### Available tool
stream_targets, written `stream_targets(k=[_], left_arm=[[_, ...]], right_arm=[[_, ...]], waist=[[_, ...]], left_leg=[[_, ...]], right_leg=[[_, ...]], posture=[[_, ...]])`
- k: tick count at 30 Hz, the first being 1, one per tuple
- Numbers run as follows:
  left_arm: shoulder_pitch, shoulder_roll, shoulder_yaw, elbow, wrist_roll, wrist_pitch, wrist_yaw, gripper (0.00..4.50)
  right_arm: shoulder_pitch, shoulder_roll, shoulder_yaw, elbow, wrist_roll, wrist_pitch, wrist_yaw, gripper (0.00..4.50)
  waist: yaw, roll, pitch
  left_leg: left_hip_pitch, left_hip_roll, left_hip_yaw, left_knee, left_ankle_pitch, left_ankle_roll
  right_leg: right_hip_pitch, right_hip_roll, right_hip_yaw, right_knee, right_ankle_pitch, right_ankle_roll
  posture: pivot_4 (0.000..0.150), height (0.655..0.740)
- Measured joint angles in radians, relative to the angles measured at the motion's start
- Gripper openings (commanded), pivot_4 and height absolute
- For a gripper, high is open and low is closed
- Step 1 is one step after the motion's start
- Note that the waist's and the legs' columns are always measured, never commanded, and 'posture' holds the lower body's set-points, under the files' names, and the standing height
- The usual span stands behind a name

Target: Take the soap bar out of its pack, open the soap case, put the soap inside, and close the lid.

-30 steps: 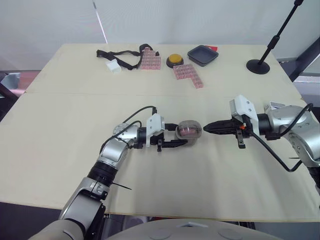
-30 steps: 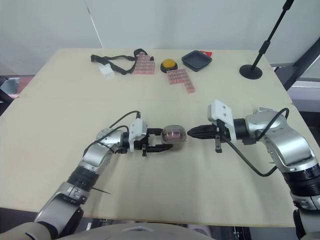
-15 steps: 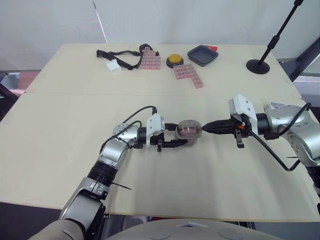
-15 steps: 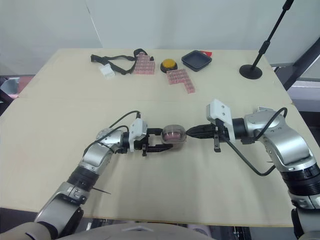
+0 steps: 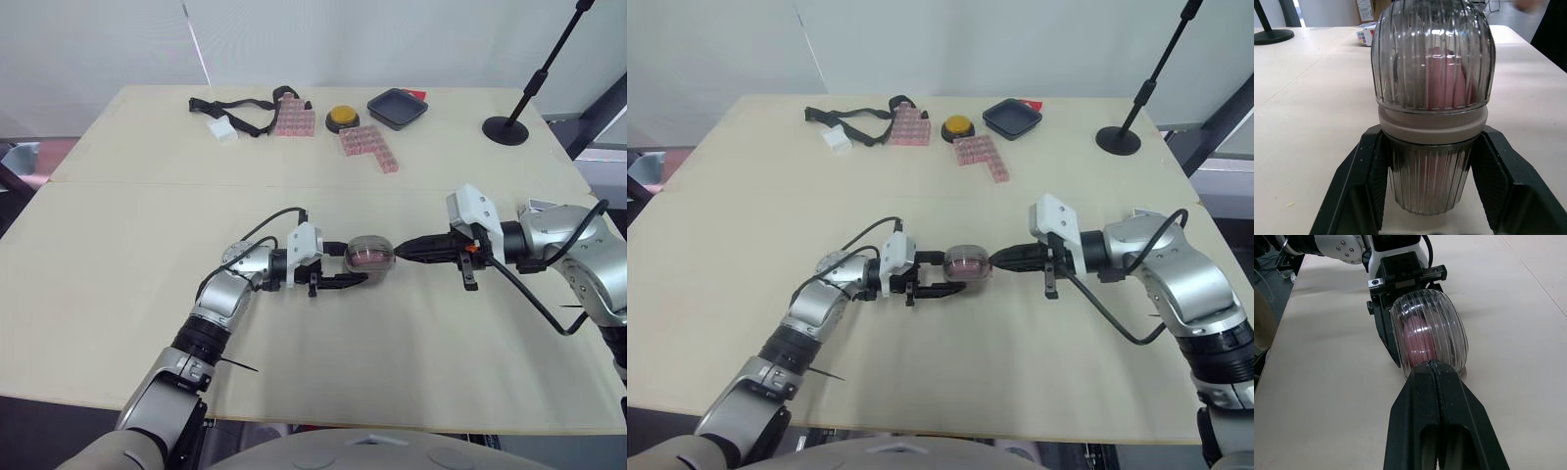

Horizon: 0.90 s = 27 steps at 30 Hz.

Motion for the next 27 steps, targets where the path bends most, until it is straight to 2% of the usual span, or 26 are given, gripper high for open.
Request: stream_targets(k=[27], left_arm=[[0.000,-0.001,-0.001,0.000,0.003,0.000,0.001,1.93]], right_arm=[[-0.082,0.034,-0.002,-0.010,0.036,0.047,-0.034,0.03]], waist=[[0.001,0.000,0.000]], left_leg=[[0.000,0.000,0.000,0.000,0.000,0.000]], right_leg=[[0.000,0.000,0.000,0.001,0.000,0.000]], posture=[[0.150,0.7400]])
